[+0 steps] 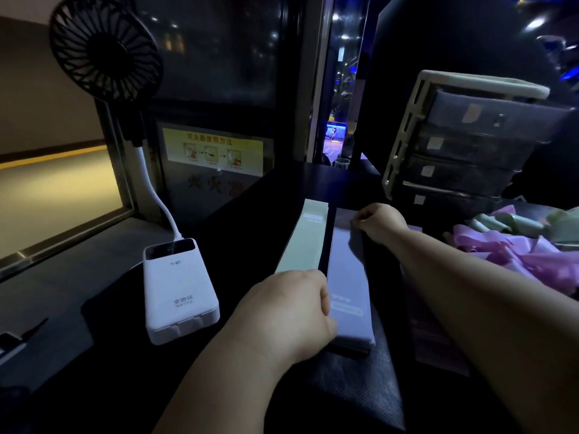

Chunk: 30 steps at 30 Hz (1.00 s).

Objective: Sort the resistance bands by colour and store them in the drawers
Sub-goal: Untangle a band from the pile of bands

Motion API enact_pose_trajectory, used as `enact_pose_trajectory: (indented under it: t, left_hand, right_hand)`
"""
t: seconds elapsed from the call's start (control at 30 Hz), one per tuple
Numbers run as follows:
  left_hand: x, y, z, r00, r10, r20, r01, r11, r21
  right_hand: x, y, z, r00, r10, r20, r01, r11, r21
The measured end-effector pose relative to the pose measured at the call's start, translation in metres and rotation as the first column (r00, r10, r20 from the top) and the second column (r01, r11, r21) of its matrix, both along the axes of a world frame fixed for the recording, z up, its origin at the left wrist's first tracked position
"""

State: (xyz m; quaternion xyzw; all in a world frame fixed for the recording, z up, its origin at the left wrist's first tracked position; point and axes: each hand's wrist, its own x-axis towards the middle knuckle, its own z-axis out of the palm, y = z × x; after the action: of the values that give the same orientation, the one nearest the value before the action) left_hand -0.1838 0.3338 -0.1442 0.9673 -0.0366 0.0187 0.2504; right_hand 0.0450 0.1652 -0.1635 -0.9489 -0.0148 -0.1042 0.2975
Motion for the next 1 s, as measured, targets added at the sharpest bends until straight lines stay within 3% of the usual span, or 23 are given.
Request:
enact_pose_trajectory:
  t: [0.63, 0.87, 1.0]
  left_hand:
    - [0.014, -0.020, 0.006, 0.996, 0.039, 0.085, -0.037, 0.999, -0.024]
    - [0.023, -0.055, 0.011, 0.991, 0.056, 0.120, -0.053, 0.998, -0.025]
    - [0.028, -0.089, 0.014, 0.986, 0.050, 0.161, -0.049, 0.999, -0.012]
  right_hand:
    - [-0.023, -0.013, 0.017, 0.993, 0.015, 0.115, -0.015, 1.000, -0.002]
    - [-0.050, -0.076, 0.048, 0.946, 0.073, 0.317, -0.053, 0.996, -0.071]
    - [-0.072, -0.131, 0.059, 0.950, 0.045, 0.309, -0.015, 0.995, -0.099]
